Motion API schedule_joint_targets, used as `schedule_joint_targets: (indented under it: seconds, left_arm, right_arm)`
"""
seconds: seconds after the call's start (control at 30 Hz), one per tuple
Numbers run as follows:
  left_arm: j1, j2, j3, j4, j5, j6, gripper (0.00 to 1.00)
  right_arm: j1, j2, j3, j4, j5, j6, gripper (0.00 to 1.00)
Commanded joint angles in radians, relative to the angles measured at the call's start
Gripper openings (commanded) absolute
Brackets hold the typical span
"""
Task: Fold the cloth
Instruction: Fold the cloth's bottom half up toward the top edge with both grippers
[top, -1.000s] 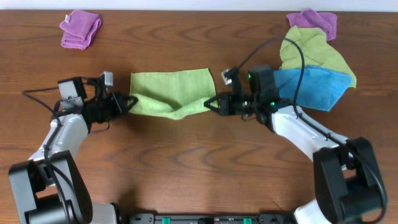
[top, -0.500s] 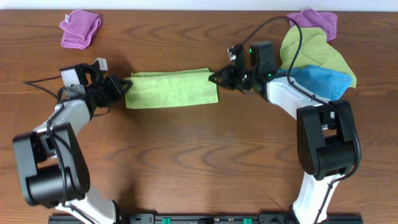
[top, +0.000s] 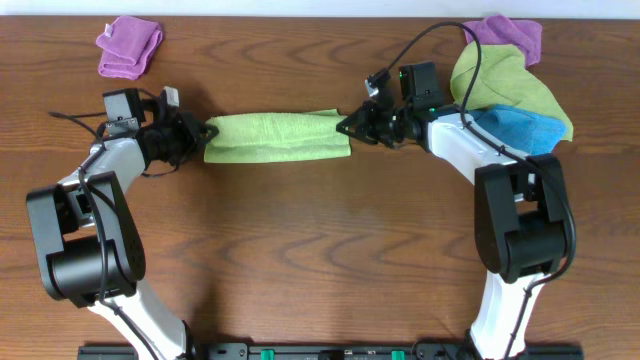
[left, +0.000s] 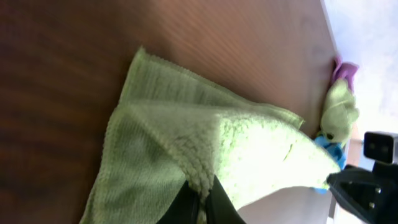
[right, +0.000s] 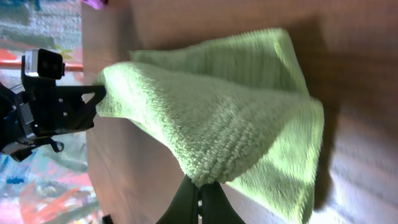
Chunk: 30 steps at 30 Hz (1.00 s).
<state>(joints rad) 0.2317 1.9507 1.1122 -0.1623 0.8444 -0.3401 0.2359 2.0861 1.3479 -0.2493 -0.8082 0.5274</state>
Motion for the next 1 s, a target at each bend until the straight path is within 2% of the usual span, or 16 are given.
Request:
schedule_joint_targets:
  seconds: [0.0,0.37,0.4,0.43,0.47,0.53,0.57,0.63,0.73,0.9,0.93,0.97]
  left_arm:
    - [-0.002,0.013,0.013,-0.068,-0.021,0.082,0.06]
    - [0.000,0.012,0.013,-0.096,-0.088,0.093,0.06]
    - [0.000,0.012,0.013,-0.095,-0.102,0.093,0.06]
    - [0.000,0.012,0.013,-0.095,-0.109,0.093,0.18]
    - [0.000,0.013,0.014,-0.095,-0.116,0.093,0.45]
    - [0.002,0.013,0.017,-0.095,-0.117,0.094,0.47]
    - [0.003,0.012,0.019,-0.095,-0.117,0.094,0.47]
    - [0.007,0.012,0.028,-0.095,-0.120,0.094,0.50]
    - [0.014,0.011,0.060,-0.109,-0.114,0.102,0.49]
    - [0.017,-0.008,0.190,-0.284,-0.118,0.216,0.50]
    - [0.013,-0.018,0.237,-0.346,-0.128,0.255,0.49]
    - [0.008,-0.026,0.261,-0.378,-0.141,0.274,0.42]
  right_arm:
    - [0.001,0.015,0.014,-0.046,-0.011,-0.043,0.02]
    - [0.001,0.015,0.014,-0.115,0.020,-0.081,0.02]
    - [0.001,0.015,0.014,-0.114,0.021,-0.084,0.19]
    - [0.001,0.015,0.014,-0.112,0.023,-0.089,0.42]
    - [0.001,0.015,0.014,-0.102,0.023,-0.099,0.57]
    - [0.000,0.015,0.014,-0.084,0.023,-0.099,0.64]
    - [-0.001,0.015,0.014,-0.073,0.023,-0.099,0.71]
    - [-0.004,0.014,0.014,-0.053,0.023,-0.098,0.71]
    - [-0.013,0.014,0.026,-0.043,0.022,-0.098,0.75]
    - [-0.031,0.002,0.089,-0.090,-0.012,-0.117,0.78]
    - [-0.031,-0.005,0.117,-0.116,-0.012,-0.130,0.76]
    - [-0.028,-0.009,0.137,-0.133,-0.011,-0.143,0.66]
